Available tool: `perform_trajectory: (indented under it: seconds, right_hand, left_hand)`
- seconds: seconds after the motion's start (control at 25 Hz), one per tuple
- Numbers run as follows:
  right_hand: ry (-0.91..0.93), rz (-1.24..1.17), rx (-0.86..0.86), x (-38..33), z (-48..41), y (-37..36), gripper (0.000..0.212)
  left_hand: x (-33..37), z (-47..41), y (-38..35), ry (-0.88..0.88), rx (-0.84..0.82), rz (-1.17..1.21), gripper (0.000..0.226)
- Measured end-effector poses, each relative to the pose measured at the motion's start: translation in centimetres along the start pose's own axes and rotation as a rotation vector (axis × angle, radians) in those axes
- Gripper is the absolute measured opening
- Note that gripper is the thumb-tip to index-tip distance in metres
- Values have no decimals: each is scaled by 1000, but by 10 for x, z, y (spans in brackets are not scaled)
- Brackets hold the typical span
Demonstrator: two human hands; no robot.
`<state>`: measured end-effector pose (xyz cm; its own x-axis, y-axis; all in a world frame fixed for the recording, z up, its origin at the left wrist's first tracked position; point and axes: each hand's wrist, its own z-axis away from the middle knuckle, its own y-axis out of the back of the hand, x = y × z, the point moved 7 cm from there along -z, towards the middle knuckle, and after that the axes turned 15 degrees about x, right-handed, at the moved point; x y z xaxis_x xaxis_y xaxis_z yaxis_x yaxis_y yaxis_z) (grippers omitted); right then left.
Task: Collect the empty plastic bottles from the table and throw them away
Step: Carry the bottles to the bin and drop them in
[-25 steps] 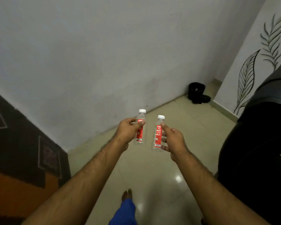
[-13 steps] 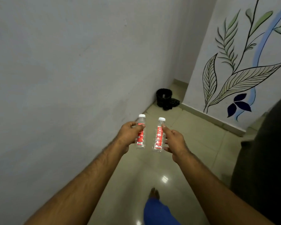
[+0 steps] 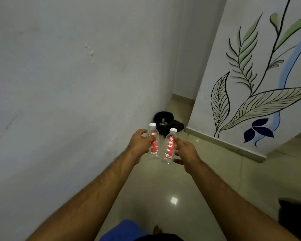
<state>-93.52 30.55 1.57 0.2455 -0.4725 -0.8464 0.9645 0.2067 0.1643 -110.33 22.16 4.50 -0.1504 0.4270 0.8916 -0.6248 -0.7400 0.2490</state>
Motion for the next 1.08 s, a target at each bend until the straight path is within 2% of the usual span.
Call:
perform_trajectory:
  seconds: [0.24,0.44,0.6,0.8,0.96,1.08]
  right_hand:
    - [-66,41,57,-49,-153,-59,51]
    - [-240,98,119,-69,-323,-126,54]
    - [-309,241,59,-77,-451,-176,51]
    - [-430,369,55,-30,-633,-223,54]
    - [-423,467,23,38,-749,-260,49]
    - [-336,674,-39,94,-833,-283,41]
  left_hand:
    - [33,-164,-76,58,-33,-80,25]
    - [31,-348,-150,236,-69,-151,38]
    - [16,-479,-208,375,-97,-213,39]
    - [-47,-625,-294,535,-21,-267,33]
    - [-114,-709,-359,493,21,-327,37]
    - [-180,-771,-399,472,83,-391,55]
